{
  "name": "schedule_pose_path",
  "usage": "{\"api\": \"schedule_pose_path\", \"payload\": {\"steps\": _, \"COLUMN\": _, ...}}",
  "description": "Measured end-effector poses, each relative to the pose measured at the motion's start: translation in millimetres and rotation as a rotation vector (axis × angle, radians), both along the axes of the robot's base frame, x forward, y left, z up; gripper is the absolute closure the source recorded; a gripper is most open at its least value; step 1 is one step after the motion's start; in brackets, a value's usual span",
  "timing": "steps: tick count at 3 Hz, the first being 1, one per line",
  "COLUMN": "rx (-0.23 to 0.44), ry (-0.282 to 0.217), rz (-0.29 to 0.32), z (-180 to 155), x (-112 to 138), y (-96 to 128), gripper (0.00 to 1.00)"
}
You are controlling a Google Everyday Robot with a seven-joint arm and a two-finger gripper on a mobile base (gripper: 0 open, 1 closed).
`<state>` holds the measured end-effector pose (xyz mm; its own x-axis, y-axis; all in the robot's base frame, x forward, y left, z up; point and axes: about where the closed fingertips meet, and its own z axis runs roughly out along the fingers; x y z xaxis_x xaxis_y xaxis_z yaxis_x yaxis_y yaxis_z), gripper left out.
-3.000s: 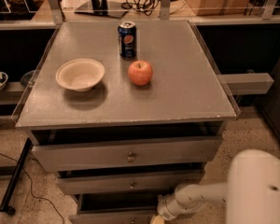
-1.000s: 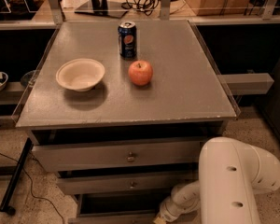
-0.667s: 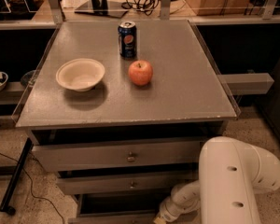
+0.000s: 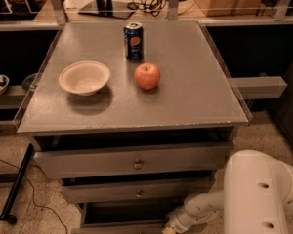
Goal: Open bottom drawer
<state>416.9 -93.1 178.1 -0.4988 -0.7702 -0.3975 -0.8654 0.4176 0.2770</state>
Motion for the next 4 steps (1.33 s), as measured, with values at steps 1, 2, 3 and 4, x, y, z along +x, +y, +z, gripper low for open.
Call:
{"api": "schedule_pose_path", "payload": {"steps": 1, "rx": 0.009, "ry": 0.002, "rz": 0.014, "z": 3.0, "x": -2.6, "y": 1.2, "gripper": 1.0}}
{"api": "schedule_pose_path", "payload": {"steps": 2, "rx": 0.021, "ry": 0.006, "rz": 0.031, "z": 5.9, "x": -5.2, "y": 2.5, "gripper": 1.0}}
{"api": "schedule_pose_path", "payload": {"steps": 3, "rx": 0.034, "ry": 0.004, "rz": 0.029, "z": 7.1, "x": -7.3, "y": 0.4, "gripper": 1.0}}
{"api": "schedule_pose_path", "payload": {"steps": 4, "rx": 0.05, "ry": 0.001, "rz": 0.03, "z": 8.5, "x": -8.5, "y": -2.0, "gripper": 1.0}}
